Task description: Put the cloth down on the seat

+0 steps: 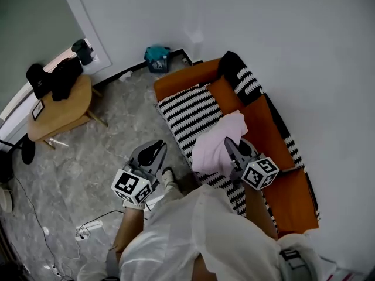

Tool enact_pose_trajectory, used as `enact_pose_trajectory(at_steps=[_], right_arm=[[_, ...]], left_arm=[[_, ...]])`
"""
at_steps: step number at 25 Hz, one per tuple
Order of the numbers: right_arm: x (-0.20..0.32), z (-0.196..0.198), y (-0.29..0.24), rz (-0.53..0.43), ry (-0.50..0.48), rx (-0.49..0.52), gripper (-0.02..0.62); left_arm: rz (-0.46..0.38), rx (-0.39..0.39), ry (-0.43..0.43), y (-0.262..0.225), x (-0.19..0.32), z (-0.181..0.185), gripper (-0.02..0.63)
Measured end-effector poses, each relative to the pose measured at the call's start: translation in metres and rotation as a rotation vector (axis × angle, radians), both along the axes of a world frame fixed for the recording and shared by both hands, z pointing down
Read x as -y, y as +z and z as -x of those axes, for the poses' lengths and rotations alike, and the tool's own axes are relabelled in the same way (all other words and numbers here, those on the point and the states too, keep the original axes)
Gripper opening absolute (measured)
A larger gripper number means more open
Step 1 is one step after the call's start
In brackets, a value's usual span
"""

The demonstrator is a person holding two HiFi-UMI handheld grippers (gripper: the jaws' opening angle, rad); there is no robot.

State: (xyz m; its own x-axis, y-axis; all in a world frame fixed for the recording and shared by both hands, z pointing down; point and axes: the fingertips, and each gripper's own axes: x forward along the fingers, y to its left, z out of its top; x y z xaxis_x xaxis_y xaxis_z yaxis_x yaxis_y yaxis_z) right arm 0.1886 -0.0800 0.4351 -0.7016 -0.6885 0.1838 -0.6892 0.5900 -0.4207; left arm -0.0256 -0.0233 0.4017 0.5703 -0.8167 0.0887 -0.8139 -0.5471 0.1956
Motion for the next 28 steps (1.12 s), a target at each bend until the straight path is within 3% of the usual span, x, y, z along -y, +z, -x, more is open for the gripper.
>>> enact_pose_trajectory(at_steps=[11,21,28], right_arm=[[0.122,0.075,0.01,0.0,0.03,-0.054,0.086],[0.231,0.134,0.044,0.056,-0.063,-0.111,0.086],[0.283,0.169,0.124,0.21,-0.166,-0.186,0.086]], left_arm=[[-0.016,0.025,0.11,0.0,0.115,0.067,0.054],[0.013,0.029,0.075,0.018,0.192,0.107,0.054],[0.075,0.017,0.037,0.036,0.252,0.124,0.054]])
